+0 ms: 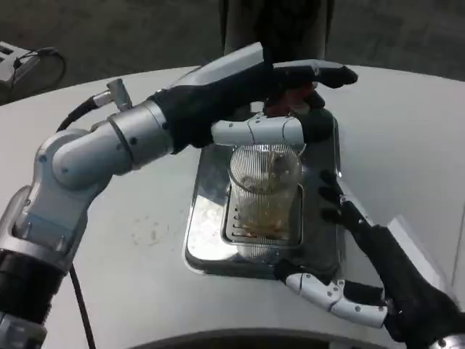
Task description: Grasp the cup under the faucet to collect the drink, then remove the cup.
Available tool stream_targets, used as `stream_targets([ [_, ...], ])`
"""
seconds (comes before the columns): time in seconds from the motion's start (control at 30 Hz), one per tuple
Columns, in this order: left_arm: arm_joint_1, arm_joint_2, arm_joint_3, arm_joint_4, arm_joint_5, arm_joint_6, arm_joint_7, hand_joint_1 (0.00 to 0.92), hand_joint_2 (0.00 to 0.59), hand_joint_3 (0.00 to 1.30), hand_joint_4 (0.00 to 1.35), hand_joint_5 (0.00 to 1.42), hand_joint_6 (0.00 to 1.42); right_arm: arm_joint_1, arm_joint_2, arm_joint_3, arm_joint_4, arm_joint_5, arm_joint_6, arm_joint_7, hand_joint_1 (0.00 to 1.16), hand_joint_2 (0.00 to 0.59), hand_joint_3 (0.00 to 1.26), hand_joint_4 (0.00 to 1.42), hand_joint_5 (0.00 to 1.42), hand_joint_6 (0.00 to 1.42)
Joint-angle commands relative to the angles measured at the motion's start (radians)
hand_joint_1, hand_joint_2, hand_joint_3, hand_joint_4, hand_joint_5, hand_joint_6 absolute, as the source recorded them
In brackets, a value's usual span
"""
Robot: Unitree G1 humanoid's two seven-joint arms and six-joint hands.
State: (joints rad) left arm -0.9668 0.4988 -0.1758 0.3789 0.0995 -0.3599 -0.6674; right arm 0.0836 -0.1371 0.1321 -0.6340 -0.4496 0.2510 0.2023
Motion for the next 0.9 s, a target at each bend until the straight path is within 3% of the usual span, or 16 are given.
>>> stream_targets([
  [0.03, 0.043, 0.018, -0.016, -0.013, 0.03, 0.012, -0.017, 0.0, 0.015, 0.19, 0.14, 0.25, 0.25, -0.036, 0.039, 0.031, 0.047, -0.033, -0.005, -0.083, 0.66, 0.231, 0.0, 0.03, 0.11, 0.02],
  [0.3, 0.041, 0.023, -0.014, -0.023, 0.028, 0.016, -0.016, 0.0, 0.015, 0.19, 0.14, 0.25, 0.24, -0.115, 0.07, 0.06, 0.173, -0.065, 0.009, -0.158, 0.67, 0.23, 0.0, 0.02, 0.1, 0.03],
  [0.63, 0.027, 0.035, -0.013, -0.013, 0.033, 0.008, -0.022, 0.0, 0.014, 0.2, 0.15, 0.25, 0.24, -0.226, 0.125, 0.063, 0.316, -0.076, 0.007, -0.269, 0.67, 0.23, 0.0, 0.02, 0.1, 0.03],
  [0.9, 0.021, 0.048, -0.008, -0.007, 0.027, 0.004, -0.028, 0.0, 0.015, 0.2, 0.15, 0.25, 0.24, -0.287, 0.14, 0.066, 0.411, -0.064, -0.002, -0.304, 0.69, 0.22, 0.0, 0.02, 0.1, 0.03],
])
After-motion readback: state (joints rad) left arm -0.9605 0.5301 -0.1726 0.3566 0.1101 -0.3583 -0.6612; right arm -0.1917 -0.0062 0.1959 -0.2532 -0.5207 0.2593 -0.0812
